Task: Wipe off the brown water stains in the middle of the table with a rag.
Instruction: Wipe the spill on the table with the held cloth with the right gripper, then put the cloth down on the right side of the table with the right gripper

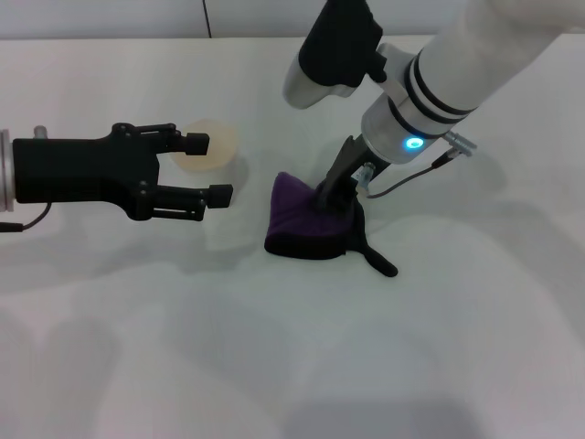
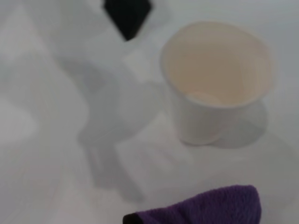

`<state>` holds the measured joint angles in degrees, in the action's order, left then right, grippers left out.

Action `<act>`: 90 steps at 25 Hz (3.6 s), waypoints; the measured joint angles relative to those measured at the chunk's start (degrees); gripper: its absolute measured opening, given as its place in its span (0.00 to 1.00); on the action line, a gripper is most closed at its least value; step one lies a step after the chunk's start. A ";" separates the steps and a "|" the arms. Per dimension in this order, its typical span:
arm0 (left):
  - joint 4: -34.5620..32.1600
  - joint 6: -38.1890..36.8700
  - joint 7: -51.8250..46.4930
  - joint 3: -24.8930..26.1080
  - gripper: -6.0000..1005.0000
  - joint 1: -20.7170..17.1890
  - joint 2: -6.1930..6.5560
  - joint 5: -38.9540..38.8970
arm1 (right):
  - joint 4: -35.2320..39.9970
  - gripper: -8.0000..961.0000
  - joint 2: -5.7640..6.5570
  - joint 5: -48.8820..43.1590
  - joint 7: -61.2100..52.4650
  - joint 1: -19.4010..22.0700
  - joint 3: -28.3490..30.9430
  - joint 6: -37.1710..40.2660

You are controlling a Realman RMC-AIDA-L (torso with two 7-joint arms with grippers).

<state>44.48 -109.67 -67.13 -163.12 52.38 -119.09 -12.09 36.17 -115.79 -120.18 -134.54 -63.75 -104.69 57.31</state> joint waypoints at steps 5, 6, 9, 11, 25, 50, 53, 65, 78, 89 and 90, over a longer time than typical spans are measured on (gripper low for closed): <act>0.00 0.00 -0.01 0.00 0.86 0.00 0.00 0.10 | -0.53 0.11 0.05 -0.39 -0.03 0.58 0.78 -0.61; 0.00 0.01 0.03 0.00 0.86 0.00 0.00 0.08 | -0.53 0.11 0.05 -0.39 -0.03 0.58 0.78 -0.61; -0.05 0.19 0.11 0.00 0.86 0.00 0.00 0.06 | -0.68 0.11 0.10 -0.92 -0.10 1.23 1.15 -1.40; -0.36 0.52 0.12 0.00 0.86 0.00 0.01 0.08 | -0.88 0.11 0.12 -1.96 -0.11 1.60 2.67 -1.60; -1.50 1.55 0.24 0.00 0.86 -0.24 0.18 0.20 | 0.44 0.11 0.35 -4.86 -0.71 5.95 9.36 -1.64; -1.50 2.20 1.04 0.05 0.86 -1.30 0.09 -0.28 | 19.92 0.12 0.50 -7.40 -0.89 26.69 20.56 0.23; -1.50 2.18 1.06 0.08 0.86 -1.36 0.09 -0.35 | 21.95 0.12 0.62 -7.85 -0.85 29.06 21.80 0.62; -1.50 1.97 1.04 0.09 0.86 -1.85 0.18 -1.71 | 31.40 0.13 0.81 -10.87 -0.62 36.97 26.94 5.59; -1.50 2.12 0.95 0.09 0.86 -1.93 0.09 -1.80 | 33.41 0.13 1.14 -12.38 -0.02 40.34 32.47 7.22; -1.50 2.27 1.02 0.09 0.86 -1.93 0.09 -1.84 | 33.71 0.13 1.67 -12.46 0.84 41.37 35.92 8.82; -1.50 2.31 1.02 0.09 0.86 -1.93 0.09 -1.85 | 33.76 0.13 1.69 -12.45 0.85 41.46 36.39 9.23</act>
<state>42.98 -107.37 -66.11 -163.04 50.45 -119.01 -13.95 69.94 -114.10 -132.64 -133.68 -22.29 -68.29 66.54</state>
